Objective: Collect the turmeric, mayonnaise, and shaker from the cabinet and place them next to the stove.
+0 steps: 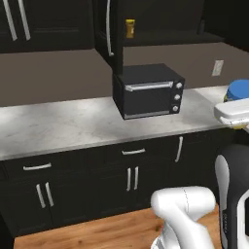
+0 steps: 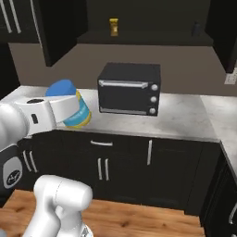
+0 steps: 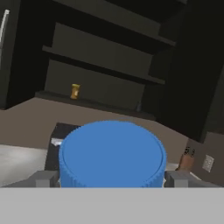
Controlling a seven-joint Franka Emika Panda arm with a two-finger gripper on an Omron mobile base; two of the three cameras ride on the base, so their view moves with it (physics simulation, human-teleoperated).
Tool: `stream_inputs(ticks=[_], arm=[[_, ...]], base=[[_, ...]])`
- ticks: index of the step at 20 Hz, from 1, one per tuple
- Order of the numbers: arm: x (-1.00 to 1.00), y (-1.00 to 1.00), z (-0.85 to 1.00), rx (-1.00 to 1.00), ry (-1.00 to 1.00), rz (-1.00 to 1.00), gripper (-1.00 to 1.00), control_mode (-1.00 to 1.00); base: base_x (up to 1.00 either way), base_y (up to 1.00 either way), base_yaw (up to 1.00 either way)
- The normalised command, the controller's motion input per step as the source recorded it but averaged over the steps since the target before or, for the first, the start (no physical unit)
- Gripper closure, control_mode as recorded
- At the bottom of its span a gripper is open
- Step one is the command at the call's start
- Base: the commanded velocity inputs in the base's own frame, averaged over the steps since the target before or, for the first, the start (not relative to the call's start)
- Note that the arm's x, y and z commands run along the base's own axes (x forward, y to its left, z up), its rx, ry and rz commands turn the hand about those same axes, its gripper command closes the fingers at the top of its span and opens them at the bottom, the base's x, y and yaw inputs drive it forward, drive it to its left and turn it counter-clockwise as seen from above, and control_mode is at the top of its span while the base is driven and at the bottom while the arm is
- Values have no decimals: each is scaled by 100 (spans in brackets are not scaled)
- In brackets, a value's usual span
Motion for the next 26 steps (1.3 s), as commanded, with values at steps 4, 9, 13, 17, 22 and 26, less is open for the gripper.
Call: stream_inputs(ticks=[4,9,13,17,22,26], arm=[[0,0,0,0,0,0,100,100],[0,0,0,0,0,0,100,100],[0,0,0,0,0,0,100,100],[0,0,0,0,0,0,100,100],[0,0,0,0,0,0,100,100],[0,0,0,0,0,0,100,100]], base=[[-90,1,-24],[-66,4,-30],[-41,1,-36],[-37,11,-40],[-29,2,-42],[-23,0,-44]])
